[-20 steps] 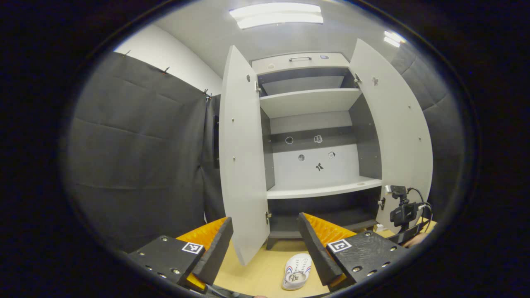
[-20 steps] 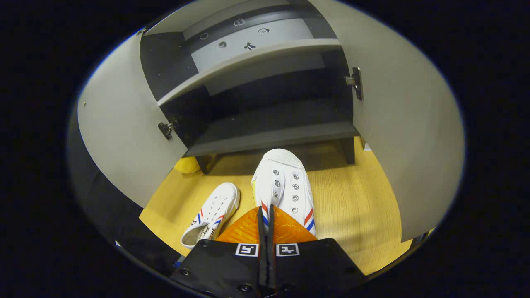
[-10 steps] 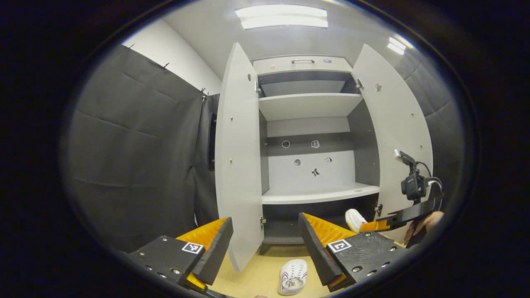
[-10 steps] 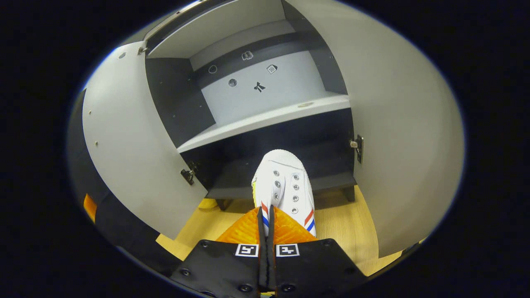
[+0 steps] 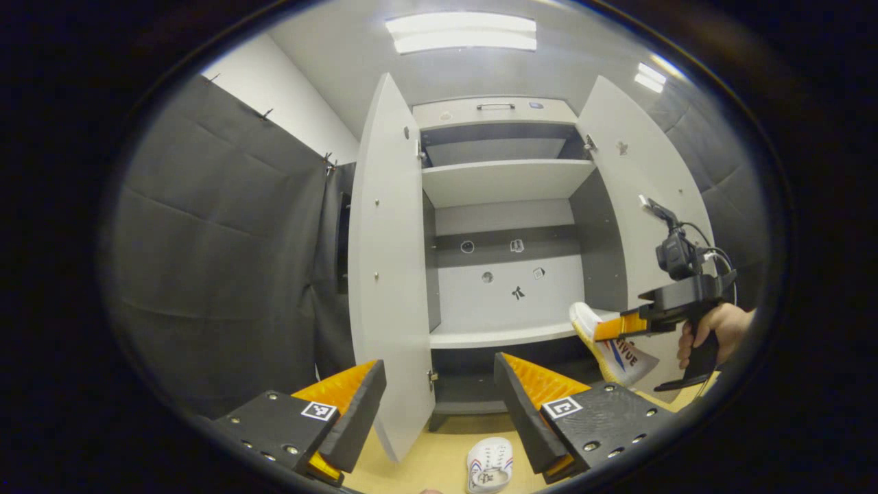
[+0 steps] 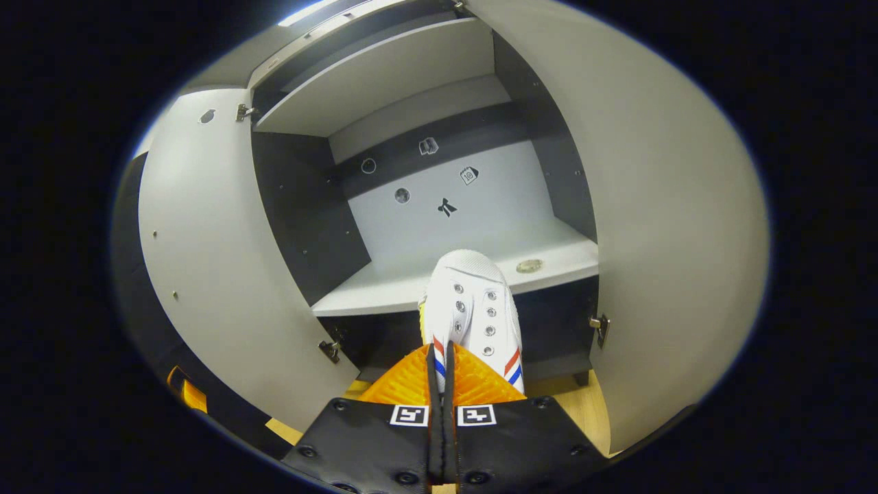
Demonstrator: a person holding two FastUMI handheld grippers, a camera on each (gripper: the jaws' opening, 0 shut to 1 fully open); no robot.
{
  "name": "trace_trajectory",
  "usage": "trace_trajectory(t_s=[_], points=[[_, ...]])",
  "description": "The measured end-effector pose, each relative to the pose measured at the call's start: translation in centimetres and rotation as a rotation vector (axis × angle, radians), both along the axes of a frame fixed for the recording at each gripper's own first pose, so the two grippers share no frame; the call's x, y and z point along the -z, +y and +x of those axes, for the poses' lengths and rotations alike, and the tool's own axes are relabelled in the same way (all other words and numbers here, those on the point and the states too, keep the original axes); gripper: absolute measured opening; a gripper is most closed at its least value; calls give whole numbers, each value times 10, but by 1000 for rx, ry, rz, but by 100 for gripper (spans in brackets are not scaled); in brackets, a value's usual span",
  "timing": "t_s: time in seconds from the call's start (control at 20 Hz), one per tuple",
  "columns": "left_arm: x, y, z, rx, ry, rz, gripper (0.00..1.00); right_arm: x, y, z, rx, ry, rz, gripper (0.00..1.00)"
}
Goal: Grab one shoe with the right hand and put it into the shoe cabinet, grab the other shoe with the left hand and put it into the shoe cabinet; then close the right door with the right hand and the left door with the left hand.
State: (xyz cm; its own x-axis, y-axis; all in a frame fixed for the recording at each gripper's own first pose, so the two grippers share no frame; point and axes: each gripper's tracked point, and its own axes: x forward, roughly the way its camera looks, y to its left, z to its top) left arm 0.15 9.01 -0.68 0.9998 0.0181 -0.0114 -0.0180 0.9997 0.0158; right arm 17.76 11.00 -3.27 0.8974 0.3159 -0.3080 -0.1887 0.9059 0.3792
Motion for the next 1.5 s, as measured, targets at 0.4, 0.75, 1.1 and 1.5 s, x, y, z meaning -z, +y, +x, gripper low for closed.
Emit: trace_trajectory(t_s=[0.4,0.75,1.1,1.5], points=[[17,-2,12,37,11,-29,94,-56,-12,79,80,-98,-34,1],[34,4,24,38,45,-57,94,-77,-13,152,135,-113,-72,0],[49,8,29,47,78,-42,94,-48,-10,204,164,-32,-153,1],[53,11,31,41,91,-32,93,-50,-8,217,172,-65,-186,21]])
